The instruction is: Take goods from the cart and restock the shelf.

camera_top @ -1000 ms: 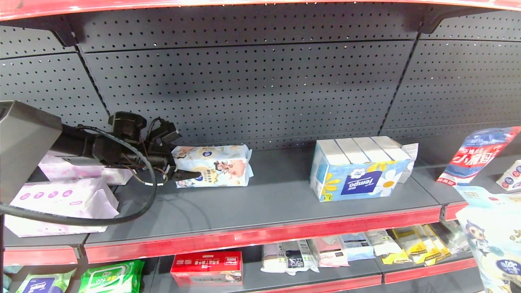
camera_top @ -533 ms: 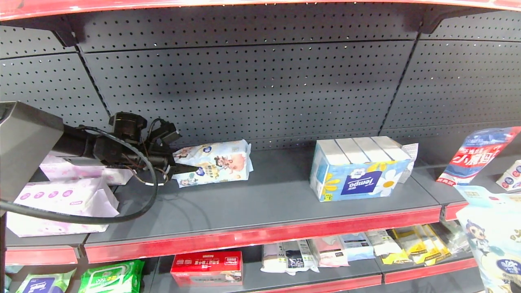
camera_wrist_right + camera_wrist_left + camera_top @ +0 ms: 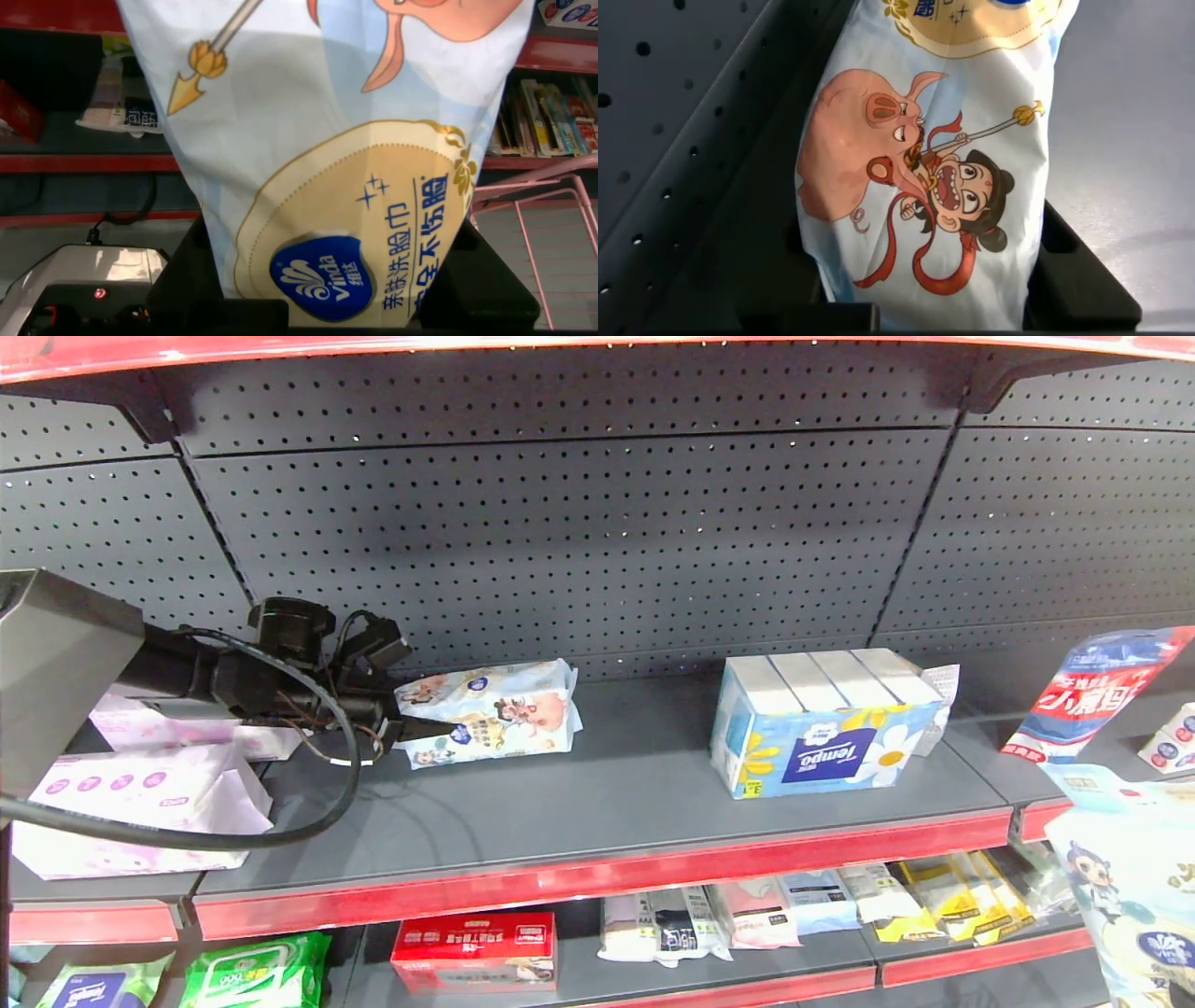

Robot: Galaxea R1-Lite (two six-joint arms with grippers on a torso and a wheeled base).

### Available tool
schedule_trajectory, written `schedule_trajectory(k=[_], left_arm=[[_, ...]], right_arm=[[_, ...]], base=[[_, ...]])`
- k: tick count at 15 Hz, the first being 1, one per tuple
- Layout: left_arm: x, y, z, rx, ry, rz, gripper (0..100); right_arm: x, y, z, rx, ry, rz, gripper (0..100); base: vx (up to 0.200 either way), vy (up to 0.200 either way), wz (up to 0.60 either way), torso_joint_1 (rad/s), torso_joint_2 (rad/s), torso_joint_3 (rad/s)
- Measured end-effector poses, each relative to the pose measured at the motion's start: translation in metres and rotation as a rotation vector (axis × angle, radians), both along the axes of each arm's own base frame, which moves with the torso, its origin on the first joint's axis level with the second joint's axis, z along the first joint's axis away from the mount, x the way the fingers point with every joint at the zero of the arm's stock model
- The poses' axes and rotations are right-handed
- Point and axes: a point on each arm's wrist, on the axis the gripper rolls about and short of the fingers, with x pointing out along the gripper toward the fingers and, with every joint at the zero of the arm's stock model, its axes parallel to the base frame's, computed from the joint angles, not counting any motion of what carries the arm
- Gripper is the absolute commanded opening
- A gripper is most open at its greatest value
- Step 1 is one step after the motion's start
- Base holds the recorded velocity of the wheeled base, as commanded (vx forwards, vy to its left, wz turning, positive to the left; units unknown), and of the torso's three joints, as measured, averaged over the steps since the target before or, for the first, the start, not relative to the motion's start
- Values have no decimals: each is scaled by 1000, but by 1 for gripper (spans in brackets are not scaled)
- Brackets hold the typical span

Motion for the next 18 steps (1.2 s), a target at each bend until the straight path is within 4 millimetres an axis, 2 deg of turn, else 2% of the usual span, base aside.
schedule_trajectory(k=[2, 8, 14, 18], left_arm=[[-4, 1, 2, -3, 18, 5, 0], [-38, 3, 9, -9, 71, 10, 0], [-67, 5, 12, -19, 75, 10, 0], [-86, 6, -1, -41, 74, 24, 0]], right_arm=[[0, 0, 0, 0, -3, 0, 0], [-1, 0, -4, 0, 9, 2, 0], [0, 0, 2, 3, -13, 10, 0], [0, 0, 2, 4, -15, 9, 0]], base=[[0, 0, 0, 0, 0, 0], [0, 0, 0, 0, 0, 0], [0, 0, 0, 0, 0, 0], [0, 0, 0, 0, 0, 0]])
